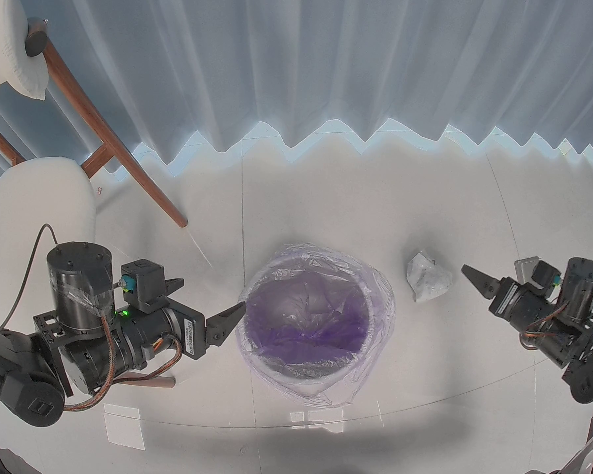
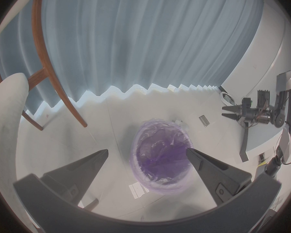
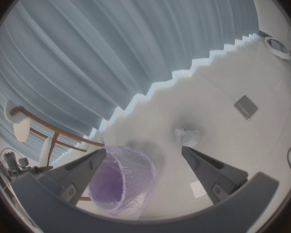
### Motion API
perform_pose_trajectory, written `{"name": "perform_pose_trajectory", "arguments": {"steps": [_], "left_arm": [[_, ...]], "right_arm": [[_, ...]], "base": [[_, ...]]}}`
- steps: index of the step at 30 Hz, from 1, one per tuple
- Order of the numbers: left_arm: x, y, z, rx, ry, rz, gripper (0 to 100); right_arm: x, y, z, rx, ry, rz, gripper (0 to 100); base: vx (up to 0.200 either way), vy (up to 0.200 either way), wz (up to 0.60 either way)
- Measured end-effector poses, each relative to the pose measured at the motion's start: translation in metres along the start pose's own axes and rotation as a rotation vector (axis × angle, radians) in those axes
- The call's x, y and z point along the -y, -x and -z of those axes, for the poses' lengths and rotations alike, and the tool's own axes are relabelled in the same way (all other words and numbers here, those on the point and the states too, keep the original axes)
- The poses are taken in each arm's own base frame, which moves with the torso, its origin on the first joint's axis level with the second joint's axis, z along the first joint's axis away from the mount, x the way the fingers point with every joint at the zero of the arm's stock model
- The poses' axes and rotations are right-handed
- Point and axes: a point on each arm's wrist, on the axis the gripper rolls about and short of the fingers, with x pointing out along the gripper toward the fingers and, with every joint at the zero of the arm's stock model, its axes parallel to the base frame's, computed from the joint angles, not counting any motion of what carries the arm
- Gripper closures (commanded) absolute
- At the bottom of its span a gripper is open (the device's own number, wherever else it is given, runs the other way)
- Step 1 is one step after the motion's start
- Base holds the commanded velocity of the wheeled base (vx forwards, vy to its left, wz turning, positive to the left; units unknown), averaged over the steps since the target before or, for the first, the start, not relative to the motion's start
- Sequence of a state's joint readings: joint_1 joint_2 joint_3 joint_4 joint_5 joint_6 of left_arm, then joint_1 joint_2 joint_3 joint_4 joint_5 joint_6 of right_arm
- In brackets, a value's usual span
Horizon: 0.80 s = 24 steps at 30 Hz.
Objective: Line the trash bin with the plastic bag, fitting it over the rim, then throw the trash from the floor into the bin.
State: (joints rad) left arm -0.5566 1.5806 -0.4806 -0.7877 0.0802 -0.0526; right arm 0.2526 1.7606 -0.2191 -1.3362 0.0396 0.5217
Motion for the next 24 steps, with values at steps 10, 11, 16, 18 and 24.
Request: {"name": "perform_pose_trajectory", "arguments": {"steps": [10, 11, 16, 18, 24], "left_arm": [[0.004, -0.002, -0.002, 0.01, -0.004, 0.031, 0], [0.005, -0.002, -0.001, 0.008, -0.004, 0.032, 0], [0.005, -0.001, 0.001, 0.0, -0.008, 0.041, 0], [0.006, -0.001, 0.002, -0.001, -0.01, 0.043, 0], [0.008, 0.0, 0.004, -0.008, -0.014, 0.053, 0]], "right_arm": [[-0.015, 0.08, -0.036, 0.004, 0.054, 0.114, 0], [-0.016, 0.09, -0.038, 0.007, 0.065, 0.125, 0], [-0.017, 0.139, -0.038, 0.059, 0.134, 0.181, 0], [-0.015, 0.157, -0.033, 0.082, 0.171, 0.199, 0], [-0.001, 0.207, -0.001, 0.141, 0.3, 0.248, 0]], "base": [[0.0, 0.0, 0.0], [0.0, 0.0, 0.0], [0.0, 0.0, 0.0], [0.0, 0.0, 0.0], [0.0, 0.0, 0.0]]}}
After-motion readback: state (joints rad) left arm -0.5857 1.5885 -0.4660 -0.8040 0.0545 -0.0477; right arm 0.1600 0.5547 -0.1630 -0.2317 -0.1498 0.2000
